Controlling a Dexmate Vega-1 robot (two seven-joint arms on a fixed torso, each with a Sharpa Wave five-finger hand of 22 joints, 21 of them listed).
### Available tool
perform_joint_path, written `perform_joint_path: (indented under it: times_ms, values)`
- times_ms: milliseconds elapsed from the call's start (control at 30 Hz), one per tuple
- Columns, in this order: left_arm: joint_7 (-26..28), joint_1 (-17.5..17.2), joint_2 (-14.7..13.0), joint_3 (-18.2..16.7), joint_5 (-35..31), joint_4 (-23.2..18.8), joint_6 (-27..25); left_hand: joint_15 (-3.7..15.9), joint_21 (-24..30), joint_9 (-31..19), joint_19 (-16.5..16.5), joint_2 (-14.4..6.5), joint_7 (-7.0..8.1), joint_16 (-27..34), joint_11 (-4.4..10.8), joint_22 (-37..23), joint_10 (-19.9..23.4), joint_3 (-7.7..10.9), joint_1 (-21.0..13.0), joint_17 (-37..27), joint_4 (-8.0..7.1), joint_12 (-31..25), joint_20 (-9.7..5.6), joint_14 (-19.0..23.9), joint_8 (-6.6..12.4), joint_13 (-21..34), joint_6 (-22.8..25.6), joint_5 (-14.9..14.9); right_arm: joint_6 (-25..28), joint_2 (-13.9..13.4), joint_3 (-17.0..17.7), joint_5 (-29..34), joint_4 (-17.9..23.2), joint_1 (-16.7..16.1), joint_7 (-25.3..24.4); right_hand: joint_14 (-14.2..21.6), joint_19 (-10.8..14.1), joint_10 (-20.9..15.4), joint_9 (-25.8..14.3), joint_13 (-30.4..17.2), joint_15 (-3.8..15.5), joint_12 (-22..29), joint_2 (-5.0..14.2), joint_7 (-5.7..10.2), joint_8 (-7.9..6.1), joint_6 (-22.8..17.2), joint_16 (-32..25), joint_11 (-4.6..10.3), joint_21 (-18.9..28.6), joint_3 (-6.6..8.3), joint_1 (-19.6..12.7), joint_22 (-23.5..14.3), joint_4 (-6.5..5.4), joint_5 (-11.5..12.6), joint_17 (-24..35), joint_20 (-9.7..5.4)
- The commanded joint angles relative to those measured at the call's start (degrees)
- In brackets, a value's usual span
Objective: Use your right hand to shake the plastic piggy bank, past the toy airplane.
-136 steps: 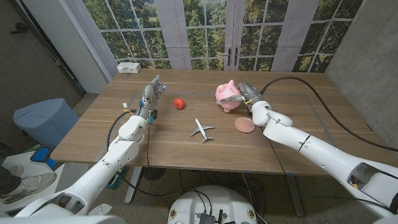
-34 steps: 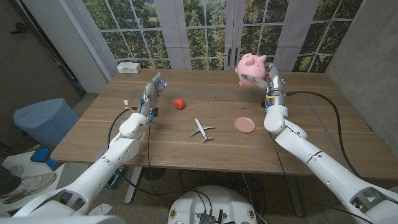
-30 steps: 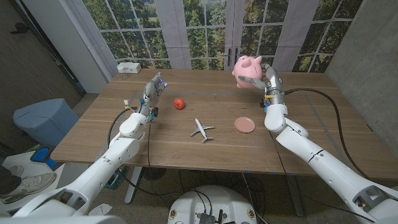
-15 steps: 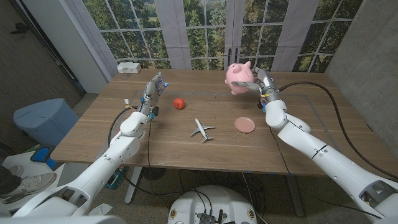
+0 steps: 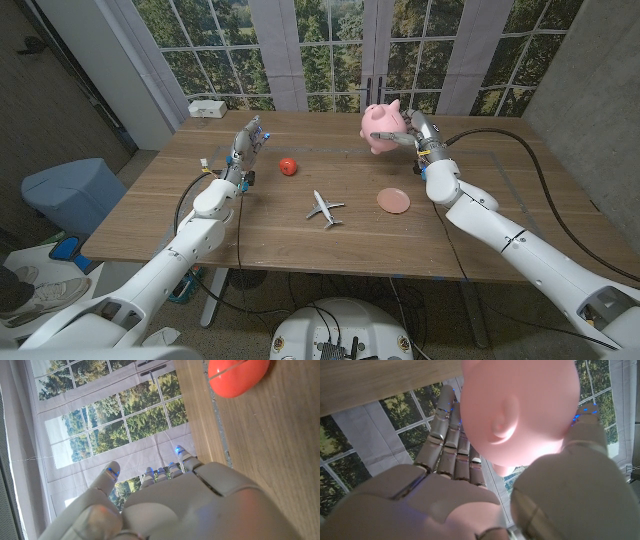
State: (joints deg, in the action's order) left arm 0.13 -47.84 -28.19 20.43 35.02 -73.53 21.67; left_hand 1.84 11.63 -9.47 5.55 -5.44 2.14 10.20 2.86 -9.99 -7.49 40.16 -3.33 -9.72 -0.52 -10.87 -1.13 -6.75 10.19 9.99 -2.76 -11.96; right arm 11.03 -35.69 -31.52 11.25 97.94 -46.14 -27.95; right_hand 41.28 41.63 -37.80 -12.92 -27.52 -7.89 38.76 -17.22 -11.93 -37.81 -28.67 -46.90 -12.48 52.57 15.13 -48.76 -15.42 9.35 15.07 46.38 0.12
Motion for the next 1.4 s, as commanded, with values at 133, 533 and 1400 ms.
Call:
perform_joint_path:
  times_ms: [133,533,1400]
  values:
    - [-0.1,0.1,0.0,-0.2,0.2,0.4,0.3,1.54,-0.2,-0.3,0.4,-2.3,-0.11,0.0,0.05,-0.1,0.0,0.21,0.6,-0.2,0.26,0.0,-0.04,0.2,0.12,0.2,0.1,0.2,-7.6,5.8,1.5,4.2,-6.4,-1.3,-16.8,17.2,-4.5,-22.1,-4.2,-17.6,20.56,0.0,20.72,10.59,-0.29,-24.3,0.4,16.29,0.6,13.82,-20.3,0.4,0.26,-0.2,22.8,-5.77]
    - [-0.4,0.4,0.1,-0.2,0.3,0.9,0.4,1.59,-0.2,-0.3,0.4,-2.3,-0.06,0.0,0.05,-0.1,0.0,0.2,0.6,-0.2,0.29,0.0,-0.01,0.2,0.11,0.2,0.1,0.3,-15.2,12.1,3.8,6.2,-14.4,-0.6,-33.5,17.7,-4.5,-22.3,-4.3,-17.6,20.63,-0.2,20.7,10.44,-0.3,-24.4,0.6,16.62,1.3,14.12,-20.3,1.1,0.34,-0.4,22.9,-5.73]
    - [-0.7,0.8,0.2,-0.1,0.2,1.4,0.4,1.58,-0.3,-0.3,0.4,-2.4,-0.05,0.0,0.04,-0.1,0.0,0.21,0.8,-0.2,0.4,0.0,-0.01,0.2,0.11,0.2,0.1,0.3,-12.2,7.3,1.4,6.3,-10.7,-0.1,-22.0,18.0,-5.4,-22.3,-4.5,-18.0,20.62,-0.7,20.56,10.59,-0.05,-24.4,1.4,16.76,2.6,14.58,-19.8,2.6,0.33,-0.9,23.0,-6.04]
